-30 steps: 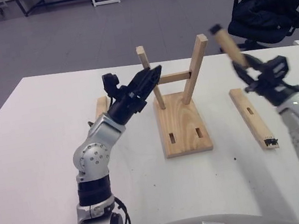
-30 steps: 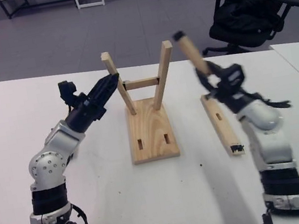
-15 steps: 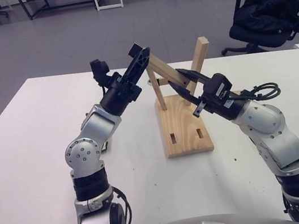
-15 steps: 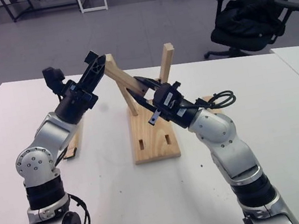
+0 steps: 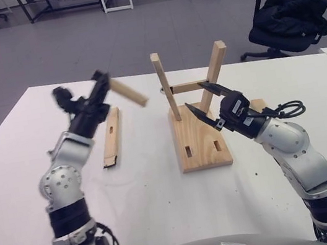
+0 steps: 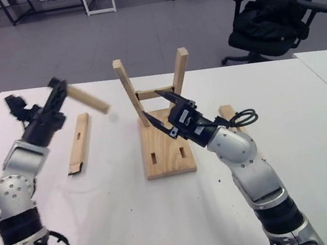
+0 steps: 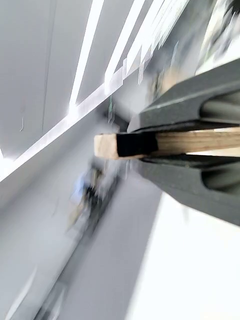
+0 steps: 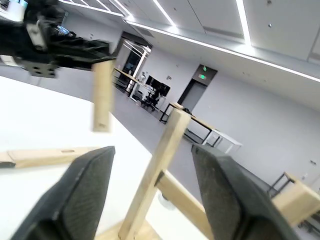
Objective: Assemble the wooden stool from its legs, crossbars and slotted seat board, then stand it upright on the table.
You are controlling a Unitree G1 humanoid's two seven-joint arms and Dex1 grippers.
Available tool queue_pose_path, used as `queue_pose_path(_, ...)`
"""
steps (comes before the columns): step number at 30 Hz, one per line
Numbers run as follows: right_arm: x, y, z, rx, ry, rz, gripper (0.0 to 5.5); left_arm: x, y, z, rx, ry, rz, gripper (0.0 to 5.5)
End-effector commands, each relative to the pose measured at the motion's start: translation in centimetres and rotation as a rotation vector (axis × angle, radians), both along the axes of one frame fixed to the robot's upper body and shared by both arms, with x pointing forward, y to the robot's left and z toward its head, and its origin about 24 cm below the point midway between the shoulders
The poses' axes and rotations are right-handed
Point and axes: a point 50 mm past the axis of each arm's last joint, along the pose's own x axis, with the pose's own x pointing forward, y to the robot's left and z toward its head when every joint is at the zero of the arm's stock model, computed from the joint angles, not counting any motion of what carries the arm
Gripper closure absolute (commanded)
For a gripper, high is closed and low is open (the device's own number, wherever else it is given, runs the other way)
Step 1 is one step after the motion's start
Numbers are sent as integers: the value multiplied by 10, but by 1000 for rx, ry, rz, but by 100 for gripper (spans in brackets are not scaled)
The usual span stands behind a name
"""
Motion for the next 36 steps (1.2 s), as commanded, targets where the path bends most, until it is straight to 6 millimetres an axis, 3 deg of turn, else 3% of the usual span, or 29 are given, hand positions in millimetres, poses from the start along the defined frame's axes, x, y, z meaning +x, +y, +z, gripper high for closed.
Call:
queue_pose_path(1, 2, -7, -23, 20, 71, -68, 266, 20, 39, -56, 59, 162, 214, 511)
queue_pose_path(4, 0, -10, -42, 14, 123, -87, 266, 33, 35, -73, -8, 183, 225, 511)
queue_pose_path(9, 1, -13, -49, 25, 138, -104, 266, 29, 45, -90, 17, 200, 300, 511)
queue_pose_path(13, -1, -13, -51, 13, 143, -95, 266, 21, 48, -87, 54, 177, 333, 511)
queue_pose_path(20, -1, -12, -53, 15, 146, -93, 266, 9, 56, -58, 101, 86, 332, 511)
queue_pose_path(23, 0, -13, -53, 14, 147, -90, 266, 7, 63, -64, 152, 116, 358, 511)
queue_pose_path(30, -2, -13, -53, 23, 143, -99, 266, 20, 52, -85, 224, 174, 316, 511)
queue_pose_path(36, -3, -12, -54, 10, 139, -100, 266, 14, 63, -96, 303, 237, 366, 511)
